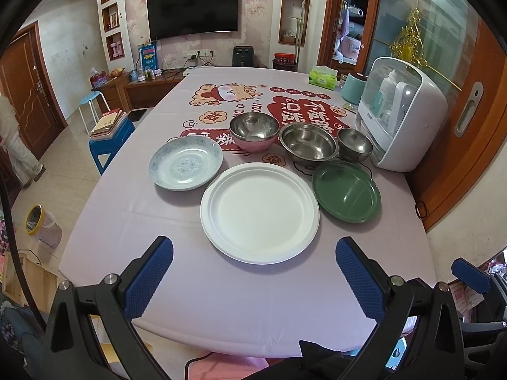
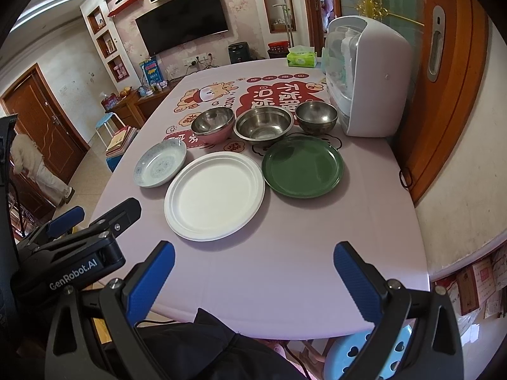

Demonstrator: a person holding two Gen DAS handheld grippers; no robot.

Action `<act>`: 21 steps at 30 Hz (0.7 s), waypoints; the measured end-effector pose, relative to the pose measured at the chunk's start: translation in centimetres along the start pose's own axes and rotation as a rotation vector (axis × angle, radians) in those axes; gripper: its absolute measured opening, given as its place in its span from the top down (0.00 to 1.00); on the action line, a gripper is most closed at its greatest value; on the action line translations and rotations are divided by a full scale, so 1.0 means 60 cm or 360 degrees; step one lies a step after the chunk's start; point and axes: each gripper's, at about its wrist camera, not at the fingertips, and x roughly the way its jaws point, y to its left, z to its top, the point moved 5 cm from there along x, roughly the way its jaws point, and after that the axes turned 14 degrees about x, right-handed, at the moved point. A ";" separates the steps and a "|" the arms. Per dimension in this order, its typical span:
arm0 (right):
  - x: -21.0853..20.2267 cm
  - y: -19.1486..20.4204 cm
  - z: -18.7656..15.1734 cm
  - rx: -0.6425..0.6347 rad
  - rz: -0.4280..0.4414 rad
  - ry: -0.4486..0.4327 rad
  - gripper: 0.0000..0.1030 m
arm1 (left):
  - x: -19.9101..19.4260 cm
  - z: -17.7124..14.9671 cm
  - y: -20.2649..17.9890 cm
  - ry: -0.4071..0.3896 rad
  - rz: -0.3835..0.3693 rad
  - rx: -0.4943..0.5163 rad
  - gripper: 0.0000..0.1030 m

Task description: Organize plates and bowls

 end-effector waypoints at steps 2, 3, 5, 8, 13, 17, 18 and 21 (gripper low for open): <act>0.000 0.000 -0.001 0.0001 -0.0001 0.0000 0.02 | 0.000 0.000 0.000 0.0000 -0.0001 0.0001 0.01; 0.001 0.001 -0.002 0.0002 -0.0003 0.0002 0.02 | 0.001 0.000 0.002 -0.0001 -0.0002 0.0000 0.01; 0.001 0.000 -0.003 0.0002 -0.0004 0.0003 0.02 | 0.001 0.000 0.002 0.0000 -0.0002 0.0000 0.01; 0.002 0.001 -0.004 0.0004 -0.0007 0.0009 0.02 | 0.002 -0.005 0.002 0.0006 -0.0009 -0.0002 0.01; 0.012 0.006 0.000 0.0011 -0.0011 0.0031 0.02 | 0.005 -0.008 0.004 0.0025 -0.0018 -0.0009 0.01; 0.022 0.011 0.003 0.0019 -0.0016 0.0054 0.02 | 0.021 -0.004 0.015 0.0059 -0.0025 -0.0023 0.01; 0.025 0.012 0.004 0.0023 -0.0018 0.0062 0.02 | 0.024 -0.004 0.016 0.0071 -0.0027 -0.0026 0.01; 0.037 0.015 0.006 0.0033 -0.0025 0.0090 0.02 | 0.038 -0.002 0.023 0.0117 -0.0033 -0.0038 0.01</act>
